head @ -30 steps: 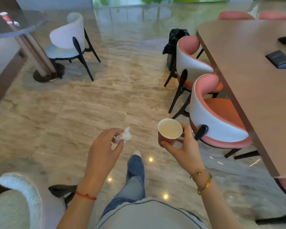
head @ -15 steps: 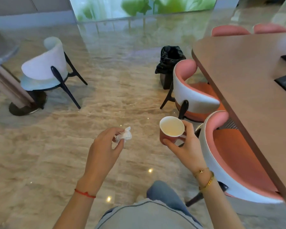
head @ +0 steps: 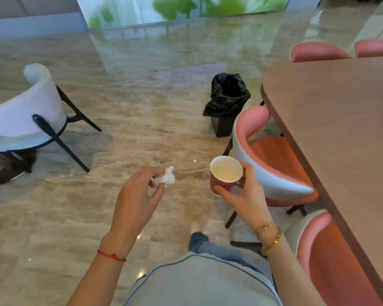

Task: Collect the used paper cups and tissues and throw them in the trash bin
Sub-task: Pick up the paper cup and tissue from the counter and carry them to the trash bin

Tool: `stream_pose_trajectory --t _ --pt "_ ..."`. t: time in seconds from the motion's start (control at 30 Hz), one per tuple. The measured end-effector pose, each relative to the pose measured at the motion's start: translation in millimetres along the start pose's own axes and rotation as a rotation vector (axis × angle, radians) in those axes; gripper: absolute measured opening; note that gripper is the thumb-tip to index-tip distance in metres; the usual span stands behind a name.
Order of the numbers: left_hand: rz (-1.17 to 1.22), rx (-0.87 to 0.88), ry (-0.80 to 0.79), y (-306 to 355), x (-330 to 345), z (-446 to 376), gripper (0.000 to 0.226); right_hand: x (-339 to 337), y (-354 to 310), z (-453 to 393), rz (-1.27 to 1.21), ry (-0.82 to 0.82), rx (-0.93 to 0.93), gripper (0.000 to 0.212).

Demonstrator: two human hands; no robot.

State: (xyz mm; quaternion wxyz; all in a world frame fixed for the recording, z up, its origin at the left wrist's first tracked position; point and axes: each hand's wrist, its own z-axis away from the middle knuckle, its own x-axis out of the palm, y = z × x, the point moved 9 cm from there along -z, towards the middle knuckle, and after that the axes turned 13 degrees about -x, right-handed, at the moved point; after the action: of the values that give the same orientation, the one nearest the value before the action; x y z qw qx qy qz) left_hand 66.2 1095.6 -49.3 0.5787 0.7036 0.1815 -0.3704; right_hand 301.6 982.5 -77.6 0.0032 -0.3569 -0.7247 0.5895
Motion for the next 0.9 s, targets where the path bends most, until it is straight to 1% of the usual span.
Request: stream_pose_trajectory --t 0.2,0.43,0.67,0.77,0.9 --pt "-0.042 0.005 0.044 40.5 17.9 -138.2 0.027 -11.4 28.7 -153.4 -0.010 -0.005 -0.049 0.068" --pt "-0.045 -0.006 0.002 61.1 59.9 -258.0 0.028 -10.8 88.1 -260.5 -0.022 -0.006 0.019 0.067" --pt "-0.020 0.036 -0.078 72.0 111.8 -394.5 0.029 -2.4 156.8 -363.4 0.001 0.057 0.088 0.066" --pt "-0.021 0.065 -0.101 83.5 129.8 -466.5 0.029 -1.0 180.5 -424.0 0.021 0.087 0.096 0.066" --pt "-0.014 0.126 -0.102 109.6 145.2 -568.9 0.028 -5.7 199.8 -521.3 0.067 0.139 0.060 0.067"
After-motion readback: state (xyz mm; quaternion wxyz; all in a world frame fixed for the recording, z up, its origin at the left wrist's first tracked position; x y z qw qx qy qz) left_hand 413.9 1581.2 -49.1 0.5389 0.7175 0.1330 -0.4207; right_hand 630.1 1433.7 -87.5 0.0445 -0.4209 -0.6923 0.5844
